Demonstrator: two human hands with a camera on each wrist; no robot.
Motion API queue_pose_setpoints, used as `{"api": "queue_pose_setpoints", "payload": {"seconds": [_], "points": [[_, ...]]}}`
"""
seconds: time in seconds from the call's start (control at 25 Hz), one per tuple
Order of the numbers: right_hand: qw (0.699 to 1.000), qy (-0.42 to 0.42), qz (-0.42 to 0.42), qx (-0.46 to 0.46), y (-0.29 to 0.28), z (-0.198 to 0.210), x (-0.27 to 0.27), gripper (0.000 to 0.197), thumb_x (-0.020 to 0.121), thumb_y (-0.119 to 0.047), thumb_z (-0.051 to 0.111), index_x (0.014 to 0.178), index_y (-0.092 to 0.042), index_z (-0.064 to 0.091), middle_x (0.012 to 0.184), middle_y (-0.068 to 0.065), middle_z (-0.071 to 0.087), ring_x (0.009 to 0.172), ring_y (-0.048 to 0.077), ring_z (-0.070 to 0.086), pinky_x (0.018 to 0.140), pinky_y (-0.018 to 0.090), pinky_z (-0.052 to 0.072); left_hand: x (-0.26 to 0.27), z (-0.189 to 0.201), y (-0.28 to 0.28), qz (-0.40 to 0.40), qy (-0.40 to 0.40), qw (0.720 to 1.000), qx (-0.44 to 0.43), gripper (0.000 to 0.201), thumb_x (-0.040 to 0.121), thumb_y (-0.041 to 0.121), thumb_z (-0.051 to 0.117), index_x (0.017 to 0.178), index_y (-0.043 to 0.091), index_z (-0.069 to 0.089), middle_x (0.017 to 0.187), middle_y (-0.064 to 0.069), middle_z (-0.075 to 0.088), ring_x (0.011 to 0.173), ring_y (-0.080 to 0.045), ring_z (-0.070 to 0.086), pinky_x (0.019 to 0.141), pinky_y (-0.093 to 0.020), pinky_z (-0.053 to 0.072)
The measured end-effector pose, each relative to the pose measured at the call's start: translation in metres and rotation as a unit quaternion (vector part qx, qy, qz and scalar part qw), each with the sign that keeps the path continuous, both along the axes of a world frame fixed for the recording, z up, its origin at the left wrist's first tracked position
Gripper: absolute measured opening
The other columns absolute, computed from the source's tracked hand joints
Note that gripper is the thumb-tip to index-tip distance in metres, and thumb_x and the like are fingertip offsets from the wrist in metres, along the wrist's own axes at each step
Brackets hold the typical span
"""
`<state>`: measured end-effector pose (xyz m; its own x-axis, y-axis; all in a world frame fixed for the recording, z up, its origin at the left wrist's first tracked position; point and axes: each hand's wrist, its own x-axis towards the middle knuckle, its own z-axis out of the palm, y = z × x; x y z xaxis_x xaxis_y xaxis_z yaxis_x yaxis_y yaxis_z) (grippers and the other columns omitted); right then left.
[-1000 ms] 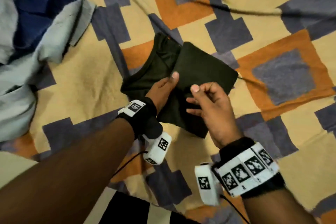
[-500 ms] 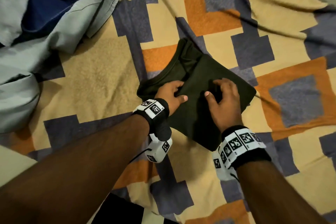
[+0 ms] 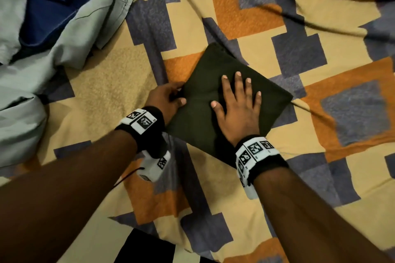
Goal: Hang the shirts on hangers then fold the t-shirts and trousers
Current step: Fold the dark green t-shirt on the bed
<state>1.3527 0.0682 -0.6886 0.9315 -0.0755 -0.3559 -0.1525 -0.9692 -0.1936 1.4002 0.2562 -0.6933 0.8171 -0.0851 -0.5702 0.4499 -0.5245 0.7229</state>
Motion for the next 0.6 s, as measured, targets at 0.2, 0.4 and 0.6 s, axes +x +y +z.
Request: {"api": "queue_pose_setpoints", "payload": {"seconds": [0.2,0.4,0.6], "points": [[0.998,0.028,0.011,-0.053,0.005,-0.022,0.001,0.065,0.096,-0.056,0.029,0.153,-0.030,0.011,0.162,0.004,0.006,0.148,0.032,0.002,0.114,0.059,-0.001,0.008,-0.002,-0.003,-0.103,-0.029,0.991,0.083,0.062,0.087,0.007,0.063,0.141,0.027,0.042,0.127,-0.008,0.056,0.118,-0.025,0.052,0.095,-0.024,0.039],[0.995,0.032,-0.029,-0.087,0.017,-0.031,0.016,0.062,0.098,-0.054,0.022,0.152,-0.034,-0.001,0.162,-0.001,-0.002,0.148,0.030,-0.005,0.109,0.068,-0.006,0.004,-0.004,-0.026,-0.173,-0.138,0.963,0.154,0.073,0.085,0.007,0.059,0.147,0.031,0.030,0.128,-0.013,0.042,0.114,-0.033,0.046,0.099,-0.039,0.038],[0.998,0.015,-0.003,-0.065,0.001,-0.023,0.008,0.063,0.097,-0.055,0.022,0.153,-0.034,0.004,0.162,-0.004,0.000,0.148,0.026,-0.002,0.107,0.069,-0.006,-0.013,-0.005,-0.050,-0.311,-0.179,0.892,0.273,0.069,0.092,0.026,0.044,0.146,0.049,0.008,0.159,0.003,0.002,0.143,-0.031,0.008,0.108,-0.054,0.020]]}}
